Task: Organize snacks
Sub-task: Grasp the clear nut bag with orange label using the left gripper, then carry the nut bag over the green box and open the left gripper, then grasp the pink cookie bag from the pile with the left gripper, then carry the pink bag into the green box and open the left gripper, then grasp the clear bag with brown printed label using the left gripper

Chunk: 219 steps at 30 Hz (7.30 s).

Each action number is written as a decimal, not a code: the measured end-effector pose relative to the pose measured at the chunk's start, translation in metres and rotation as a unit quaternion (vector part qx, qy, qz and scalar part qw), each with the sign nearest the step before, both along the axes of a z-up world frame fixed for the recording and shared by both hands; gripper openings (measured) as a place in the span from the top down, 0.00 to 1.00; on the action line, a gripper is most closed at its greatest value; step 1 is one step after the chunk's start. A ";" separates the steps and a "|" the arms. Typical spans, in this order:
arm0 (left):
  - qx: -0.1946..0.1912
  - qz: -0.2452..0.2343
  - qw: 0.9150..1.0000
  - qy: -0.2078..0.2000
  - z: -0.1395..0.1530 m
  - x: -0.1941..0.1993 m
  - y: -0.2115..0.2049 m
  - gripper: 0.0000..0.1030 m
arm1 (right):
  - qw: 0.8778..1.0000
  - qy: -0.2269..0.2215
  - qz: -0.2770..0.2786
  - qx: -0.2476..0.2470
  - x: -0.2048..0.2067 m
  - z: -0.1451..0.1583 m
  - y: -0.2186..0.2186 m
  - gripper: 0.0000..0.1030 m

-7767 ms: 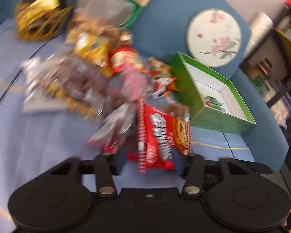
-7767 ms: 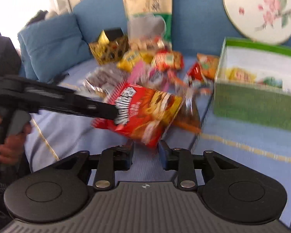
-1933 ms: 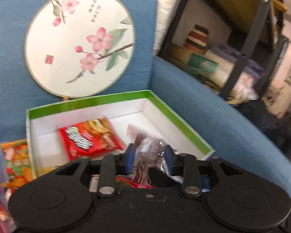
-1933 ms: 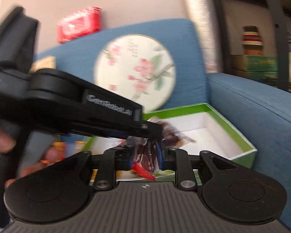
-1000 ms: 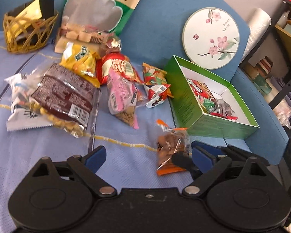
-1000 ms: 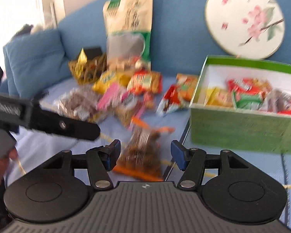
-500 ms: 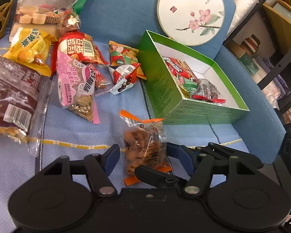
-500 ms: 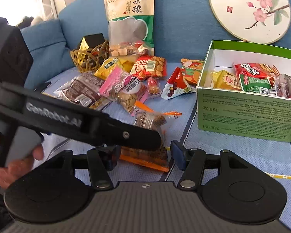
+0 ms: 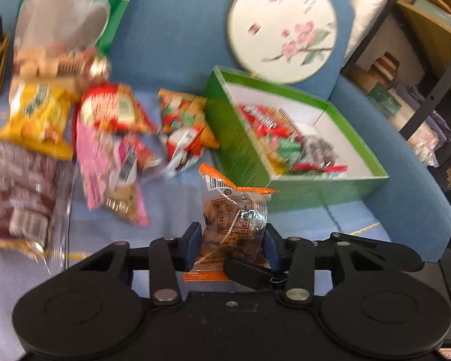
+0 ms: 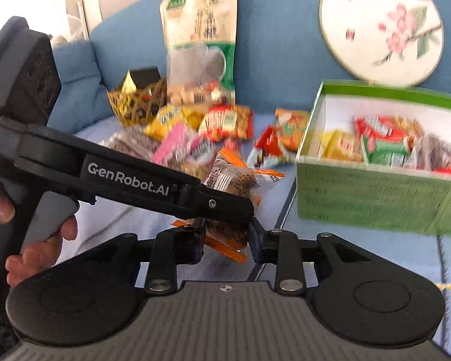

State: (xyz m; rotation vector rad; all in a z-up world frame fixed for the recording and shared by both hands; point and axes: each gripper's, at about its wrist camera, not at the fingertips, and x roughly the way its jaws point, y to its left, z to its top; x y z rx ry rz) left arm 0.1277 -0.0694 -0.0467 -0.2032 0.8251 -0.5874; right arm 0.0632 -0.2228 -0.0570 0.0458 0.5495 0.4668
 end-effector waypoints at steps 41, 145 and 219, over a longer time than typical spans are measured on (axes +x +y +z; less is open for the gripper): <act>-0.008 -0.114 0.988 -0.100 0.040 0.048 -0.166 0.00 | 0.951 -0.112 -0.290 -0.004 0.004 0.012 -0.129 0.02; -0.006 -0.057 0.992 -0.110 0.026 0.053 -0.069 0.00 | 0.980 -0.103 -0.172 0.005 0.023 0.008 -0.071 0.00; -0.005 0.023 0.997 0.069 -0.019 -0.017 0.105 0.79 | 0.958 0.207 0.064 0.188 0.014 -0.031 -0.015 0.09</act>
